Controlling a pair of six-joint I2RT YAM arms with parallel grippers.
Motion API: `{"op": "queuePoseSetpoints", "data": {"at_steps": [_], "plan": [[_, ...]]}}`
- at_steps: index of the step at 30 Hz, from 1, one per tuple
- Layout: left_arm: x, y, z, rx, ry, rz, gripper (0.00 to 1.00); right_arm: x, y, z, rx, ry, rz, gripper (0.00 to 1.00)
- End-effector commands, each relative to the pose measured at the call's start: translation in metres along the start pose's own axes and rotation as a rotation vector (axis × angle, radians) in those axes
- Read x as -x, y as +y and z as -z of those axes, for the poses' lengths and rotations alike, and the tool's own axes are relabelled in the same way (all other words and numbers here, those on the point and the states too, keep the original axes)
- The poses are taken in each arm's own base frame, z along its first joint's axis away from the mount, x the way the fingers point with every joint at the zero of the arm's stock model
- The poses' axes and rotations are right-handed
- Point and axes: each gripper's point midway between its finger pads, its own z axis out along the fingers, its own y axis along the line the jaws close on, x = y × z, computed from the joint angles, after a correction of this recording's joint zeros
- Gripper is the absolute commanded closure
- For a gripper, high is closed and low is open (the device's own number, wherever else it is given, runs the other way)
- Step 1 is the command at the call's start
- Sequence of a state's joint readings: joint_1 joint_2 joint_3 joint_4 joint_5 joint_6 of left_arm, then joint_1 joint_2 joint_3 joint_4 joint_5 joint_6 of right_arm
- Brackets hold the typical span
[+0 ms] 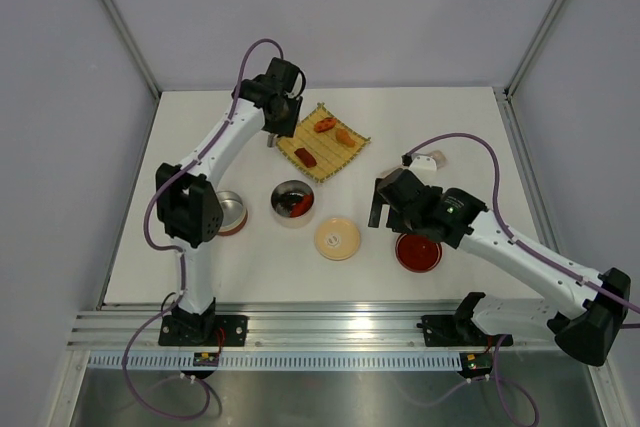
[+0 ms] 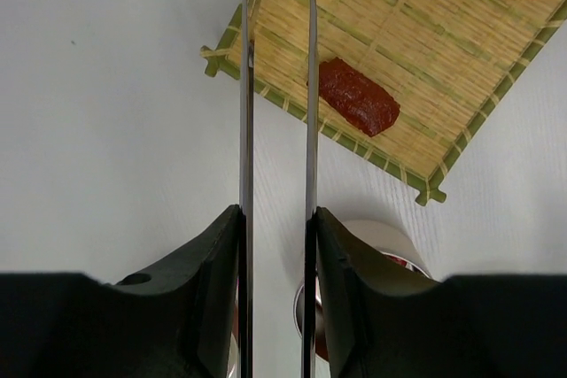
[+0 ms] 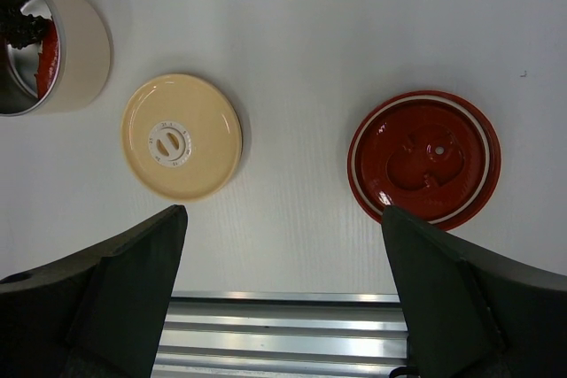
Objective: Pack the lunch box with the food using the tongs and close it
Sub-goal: Pick up the fake food from the plate.
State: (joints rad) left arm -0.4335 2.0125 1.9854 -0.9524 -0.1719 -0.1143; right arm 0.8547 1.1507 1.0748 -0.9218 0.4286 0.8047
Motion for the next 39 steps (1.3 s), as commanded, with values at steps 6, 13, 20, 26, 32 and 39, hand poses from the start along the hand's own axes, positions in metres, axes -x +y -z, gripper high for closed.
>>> {"op": "queuePoseSetpoints", "data": {"at_steps": [6, 13, 20, 26, 32, 39], "plan": [[0.049, -0.013, 0.023, -0.069, -0.154, -0.022, 0.64, 0.012, -0.001, 0.009, 0.001, -0.049, -0.022, 0.01], [0.046, -0.036, 0.013, -0.163, -0.147, -0.109, 0.6, 0.012, -0.002, 0.008, -0.004, -0.049, -0.013, 0.0], [0.04, -0.041, -0.001, -0.18, -0.123, -0.163, 0.56, 0.011, -0.004, 0.01, -0.007, -0.046, -0.01, 0.01], [0.038, -0.044, -0.019, -0.185, -0.114, -0.187, 0.49, 0.011, -0.005, 0.011, -0.01, -0.045, -0.013, 0.0], [0.035, -0.043, -0.032, -0.167, -0.106, -0.203, 0.49, 0.012, -0.005, 0.012, -0.011, -0.046, -0.01, 0.0], [0.032, -0.042, -0.051, -0.146, -0.092, -0.216, 0.48, 0.012, -0.005, 0.012, -0.015, -0.042, -0.004, 0.01]]}}
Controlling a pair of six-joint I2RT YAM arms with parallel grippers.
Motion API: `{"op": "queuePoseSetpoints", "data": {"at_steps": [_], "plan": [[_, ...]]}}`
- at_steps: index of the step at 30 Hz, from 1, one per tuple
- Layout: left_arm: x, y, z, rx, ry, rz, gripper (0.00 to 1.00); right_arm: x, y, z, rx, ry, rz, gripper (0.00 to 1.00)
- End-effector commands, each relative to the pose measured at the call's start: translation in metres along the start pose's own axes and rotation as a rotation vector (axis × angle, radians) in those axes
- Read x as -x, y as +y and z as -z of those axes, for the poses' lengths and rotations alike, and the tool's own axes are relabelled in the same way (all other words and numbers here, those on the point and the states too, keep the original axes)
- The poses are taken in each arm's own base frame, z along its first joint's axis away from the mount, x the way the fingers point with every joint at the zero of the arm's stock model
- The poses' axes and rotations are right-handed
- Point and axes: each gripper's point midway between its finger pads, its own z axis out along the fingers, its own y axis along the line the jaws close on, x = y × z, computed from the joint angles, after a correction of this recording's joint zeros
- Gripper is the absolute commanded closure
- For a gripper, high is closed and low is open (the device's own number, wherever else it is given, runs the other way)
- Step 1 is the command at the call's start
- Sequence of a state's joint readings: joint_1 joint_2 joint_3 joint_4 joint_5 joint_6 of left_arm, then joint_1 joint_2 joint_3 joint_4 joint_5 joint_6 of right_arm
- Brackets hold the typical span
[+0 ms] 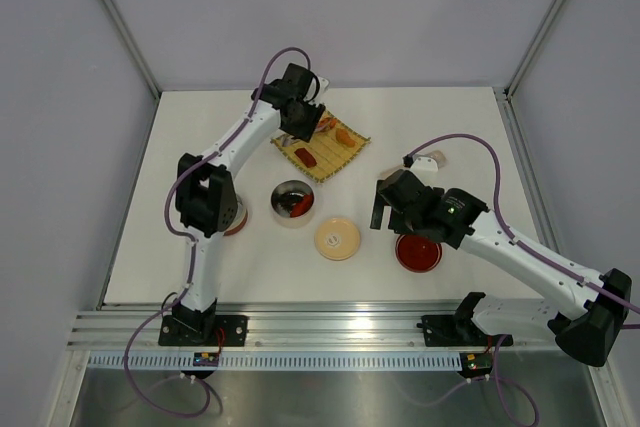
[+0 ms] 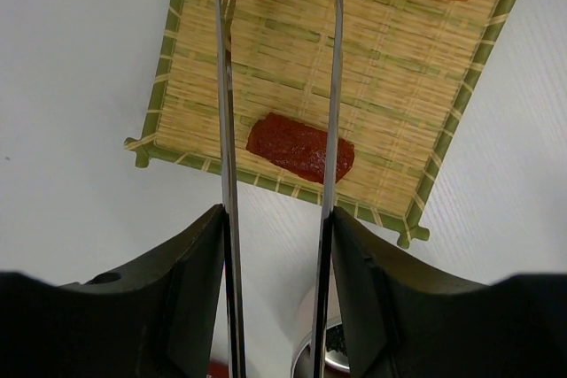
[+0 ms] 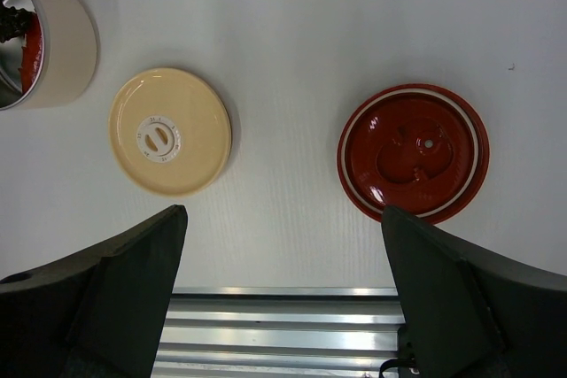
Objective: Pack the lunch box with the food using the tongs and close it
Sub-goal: Pick up the fake food from the plate.
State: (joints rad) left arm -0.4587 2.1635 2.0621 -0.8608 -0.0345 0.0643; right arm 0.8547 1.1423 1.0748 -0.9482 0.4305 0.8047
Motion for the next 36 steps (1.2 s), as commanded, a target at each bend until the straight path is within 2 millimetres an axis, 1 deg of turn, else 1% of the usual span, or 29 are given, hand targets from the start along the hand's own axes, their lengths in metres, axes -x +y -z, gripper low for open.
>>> {"op": "queuePoseSetpoints", "data": {"at_steps": [1, 7, 13, 16, 17, 19, 20, 21, 23, 24, 26, 27, 29, 31, 34, 36], "plan": [[0.022, 0.002, -0.003, 0.012, -0.073, -0.027, 0.48, 0.014, 0.0, 0.009, -0.003, -0.049, -0.011, 0.01], [0.017, 0.003, -0.016, 0.016, -0.052, -0.027, 0.47, 0.015, 0.002, 0.008, -0.005, -0.048, -0.006, 0.0], [0.016, 0.0, -0.02, 0.0, -0.045, -0.021, 0.48, 0.016, 0.005, 0.007, 0.0, -0.048, -0.004, 0.01], [0.015, -0.001, -0.018, -0.005, -0.044, -0.018, 0.54, 0.016, 0.004, 0.006, -0.003, -0.048, -0.003, 0.0], [0.015, -0.001, -0.017, -0.004, -0.042, -0.02, 0.59, 0.016, 0.004, 0.006, -0.003, -0.048, -0.005, 0.01], [0.017, -0.001, -0.01, -0.002, -0.053, -0.019, 0.65, 0.017, 0.005, 0.007, -0.001, -0.05, -0.007, 0.0], [0.017, 0.0, -0.009, -0.001, -0.053, -0.017, 0.71, 0.017, 0.005, 0.007, 0.0, -0.05, -0.006, 0.01], [0.021, 0.001, -0.002, 0.002, -0.068, -0.014, 0.73, 0.017, 0.005, 0.007, -0.002, -0.049, -0.008, 0.0], [0.023, 0.001, 0.004, 0.002, -0.079, -0.012, 0.77, 0.017, 0.005, 0.007, 0.002, -0.05, -0.01, 0.01], [0.025, 0.001, 0.011, 0.003, -0.091, -0.008, 0.8, 0.017, 0.005, 0.007, 0.0, -0.05, -0.011, 0.01], [0.027, 0.002, 0.018, 0.005, -0.103, -0.001, 0.83, 0.017, 0.005, 0.007, 0.001, -0.05, -0.014, 0.01], [0.028, 0.001, 0.022, 0.006, -0.109, 0.006, 0.87, 0.017, 0.005, 0.007, 0.002, -0.05, -0.013, 0.0], [0.03, 0.0, 0.035, 0.003, -0.128, 0.02, 0.88, 0.018, 0.006, 0.008, 0.005, -0.052, -0.016, 0.01], [0.031, 0.001, 0.047, 0.003, -0.146, 0.031, 0.93, 0.018, 0.006, 0.009, 0.009, -0.052, -0.018, 0.01], [0.028, 0.0, 0.055, -0.002, -0.154, 0.037, 0.97, 0.018, 0.007, 0.009, 0.012, -0.052, -0.019, 0.01], [0.024, 0.001, 0.058, 0.002, -0.142, 0.042, 0.98, 0.018, 0.006, 0.01, 0.014, -0.054, -0.019, 0.01]]}}
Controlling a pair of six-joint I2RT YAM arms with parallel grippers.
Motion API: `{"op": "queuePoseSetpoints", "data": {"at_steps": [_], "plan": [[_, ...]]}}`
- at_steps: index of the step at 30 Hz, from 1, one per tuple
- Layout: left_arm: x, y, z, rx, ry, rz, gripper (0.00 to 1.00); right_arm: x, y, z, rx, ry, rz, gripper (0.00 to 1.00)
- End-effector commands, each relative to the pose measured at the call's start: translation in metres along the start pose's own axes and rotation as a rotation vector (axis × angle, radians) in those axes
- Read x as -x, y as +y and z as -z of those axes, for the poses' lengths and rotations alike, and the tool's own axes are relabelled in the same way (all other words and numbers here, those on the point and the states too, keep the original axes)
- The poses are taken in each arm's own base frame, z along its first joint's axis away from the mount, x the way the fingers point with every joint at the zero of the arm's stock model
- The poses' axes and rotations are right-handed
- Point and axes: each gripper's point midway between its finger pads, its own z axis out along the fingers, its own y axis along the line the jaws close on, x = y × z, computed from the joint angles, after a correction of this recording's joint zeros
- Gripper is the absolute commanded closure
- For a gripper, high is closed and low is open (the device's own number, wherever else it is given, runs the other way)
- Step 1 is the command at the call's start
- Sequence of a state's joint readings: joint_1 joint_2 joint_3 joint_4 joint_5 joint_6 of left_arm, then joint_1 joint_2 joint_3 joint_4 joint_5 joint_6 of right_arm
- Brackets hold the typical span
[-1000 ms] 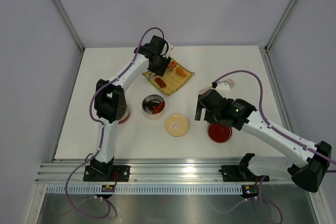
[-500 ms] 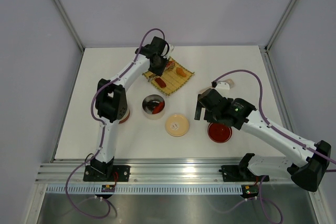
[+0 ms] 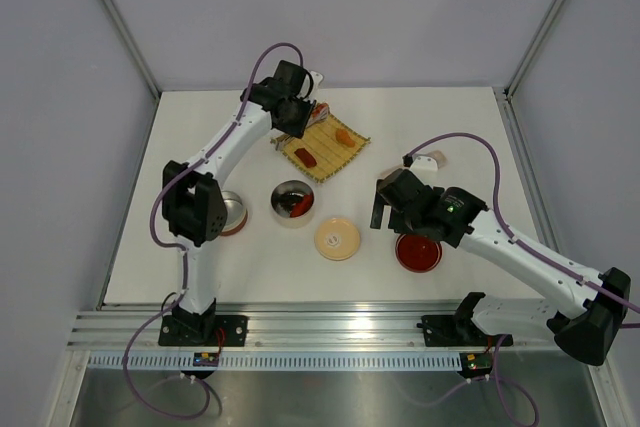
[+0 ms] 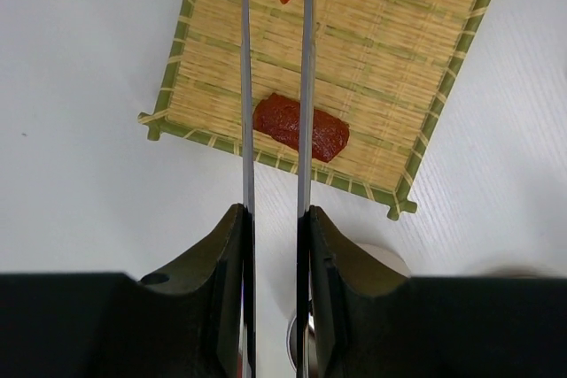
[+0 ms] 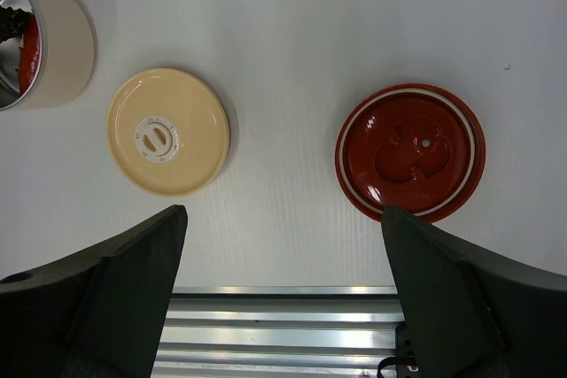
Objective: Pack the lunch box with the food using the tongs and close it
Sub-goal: Pick up the fake food from the plate, then place the fake food in the packing box.
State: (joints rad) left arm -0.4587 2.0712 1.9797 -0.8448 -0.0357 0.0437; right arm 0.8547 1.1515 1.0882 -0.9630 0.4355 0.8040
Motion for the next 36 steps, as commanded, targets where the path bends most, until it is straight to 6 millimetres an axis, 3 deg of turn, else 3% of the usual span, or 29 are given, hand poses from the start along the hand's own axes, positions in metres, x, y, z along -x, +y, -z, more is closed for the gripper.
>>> {"op": "queuePoseSetpoints", "data": {"at_steps": [1, 5, 8, 9, 11, 14, 16, 19, 22, 27, 32, 36], "plan": [[0.026, 0.0, 0.034, -0.001, -0.111, 0.023, 0.99, 0.017, 0.007, 0.01, 0.026, -0.057, -0.025, 0.01], [0.024, -0.001, 0.049, 0.005, -0.114, 0.073, 1.0, 0.016, 0.006, 0.011, 0.034, -0.056, -0.03, 0.01], [0.005, -0.003, 0.061, 0.009, -0.075, 0.148, 1.0, 0.014, 0.003, 0.011, 0.035, -0.057, -0.041, 0.01], [0.005, -0.002, 0.082, 0.021, -0.101, 0.165, 1.0, 0.014, 0.003, 0.012, 0.041, -0.062, -0.044, 0.0], [-0.005, 0.004, 0.1, 0.064, -0.116, 0.225, 1.0, 0.012, 0.003, 0.012, 0.043, -0.059, -0.048, 0.01], [-0.031, 0.012, 0.137, 0.118, -0.132, 0.299, 1.0, 0.011, 0.005, 0.011, 0.055, -0.058, -0.046, 0.01], [-0.058, 0.016, 0.162, 0.151, -0.12, 0.335, 1.0, 0.011, 0.004, 0.011, 0.052, -0.057, -0.038, 0.01], [-0.101, 0.017, 0.182, 0.174, -0.096, 0.411, 1.0, 0.012, 0.006, 0.01, 0.06, -0.058, -0.035, 0.01], [-0.144, 0.021, 0.185, 0.234, -0.039, 0.487, 0.99, 0.011, 0.01, 0.009, 0.078, -0.055, -0.027, 0.01], [-0.194, 0.038, 0.199, 0.373, 0.014, 0.594, 0.98, 0.01, 0.015, 0.007, 0.094, -0.041, -0.012, 0.01], [-0.226, 0.042, 0.199, 0.414, 0.072, 0.641, 0.98, 0.01, 0.016, 0.007, 0.1, -0.039, -0.008, 0.0], [-0.238, 0.041, 0.204, 0.425, 0.08, 0.665, 0.98, 0.009, 0.016, 0.006, 0.097, -0.035, -0.003, 0.0]]}}
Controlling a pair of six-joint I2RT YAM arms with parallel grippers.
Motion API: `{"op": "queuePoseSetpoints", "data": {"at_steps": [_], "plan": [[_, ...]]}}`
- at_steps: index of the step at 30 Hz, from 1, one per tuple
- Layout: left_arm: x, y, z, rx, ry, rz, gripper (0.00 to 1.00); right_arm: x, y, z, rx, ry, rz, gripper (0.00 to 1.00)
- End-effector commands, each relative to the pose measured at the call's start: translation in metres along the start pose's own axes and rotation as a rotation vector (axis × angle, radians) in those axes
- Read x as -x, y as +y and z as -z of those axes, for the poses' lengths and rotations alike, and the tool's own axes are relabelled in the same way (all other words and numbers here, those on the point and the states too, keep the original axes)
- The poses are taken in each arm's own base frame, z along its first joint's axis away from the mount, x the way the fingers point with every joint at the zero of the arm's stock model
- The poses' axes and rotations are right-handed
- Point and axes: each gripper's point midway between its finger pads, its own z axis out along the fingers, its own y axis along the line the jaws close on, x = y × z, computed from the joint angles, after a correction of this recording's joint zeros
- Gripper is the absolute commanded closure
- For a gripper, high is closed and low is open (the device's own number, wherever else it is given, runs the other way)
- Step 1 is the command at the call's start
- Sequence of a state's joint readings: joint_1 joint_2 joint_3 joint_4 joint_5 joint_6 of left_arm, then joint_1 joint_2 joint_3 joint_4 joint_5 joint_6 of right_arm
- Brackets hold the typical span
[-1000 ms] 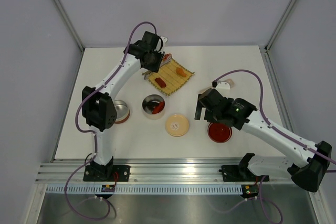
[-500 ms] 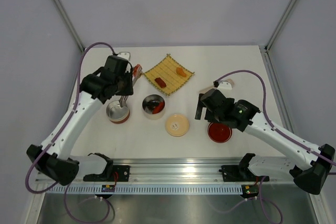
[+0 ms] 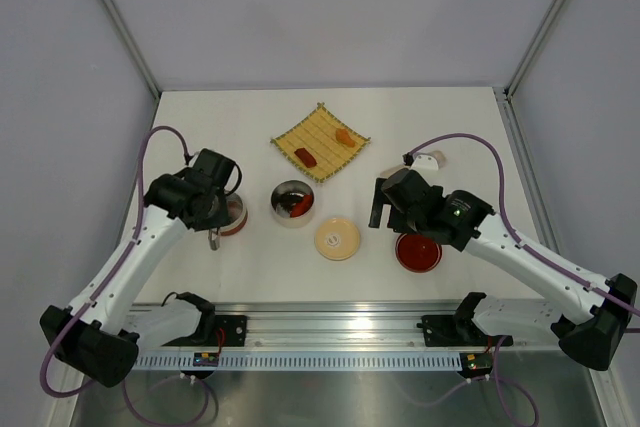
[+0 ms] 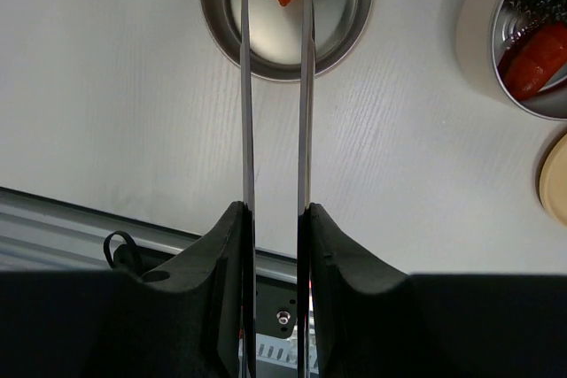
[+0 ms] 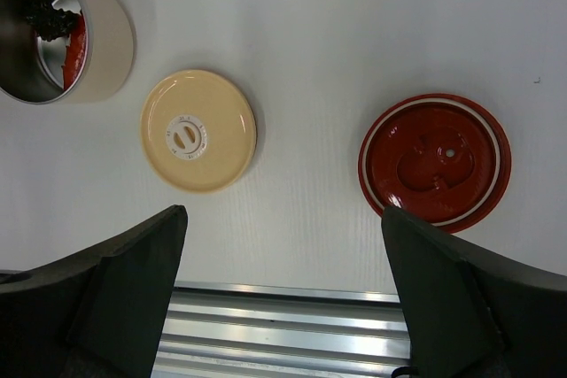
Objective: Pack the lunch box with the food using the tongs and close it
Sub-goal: Place the fake food in the packing box.
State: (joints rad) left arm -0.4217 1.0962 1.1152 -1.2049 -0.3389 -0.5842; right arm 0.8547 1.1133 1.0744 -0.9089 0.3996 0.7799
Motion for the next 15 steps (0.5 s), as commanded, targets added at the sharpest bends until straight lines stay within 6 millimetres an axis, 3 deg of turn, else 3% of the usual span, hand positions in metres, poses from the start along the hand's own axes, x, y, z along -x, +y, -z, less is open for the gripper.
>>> {"op": "queuePoseSetpoints", "data": {"at_steps": [1, 6, 15], "plan": [[0.004, 0.01, 0.007, 0.014, -0.068, 0.084, 0.98, 0.004, 0.007, -0.001, 0.022, -0.015, 0.004, 0.01], [-0.014, 0.007, -0.003, -0.003, -0.015, 0.091, 0.98, 0.004, 0.012, -0.004, 0.028, -0.002, 0.012, 0.01], [-0.022, 0.008, -0.005, -0.029, -0.021, 0.108, 0.98, 0.005, 0.023, -0.009, 0.046, 0.018, 0.037, 0.01]]}}
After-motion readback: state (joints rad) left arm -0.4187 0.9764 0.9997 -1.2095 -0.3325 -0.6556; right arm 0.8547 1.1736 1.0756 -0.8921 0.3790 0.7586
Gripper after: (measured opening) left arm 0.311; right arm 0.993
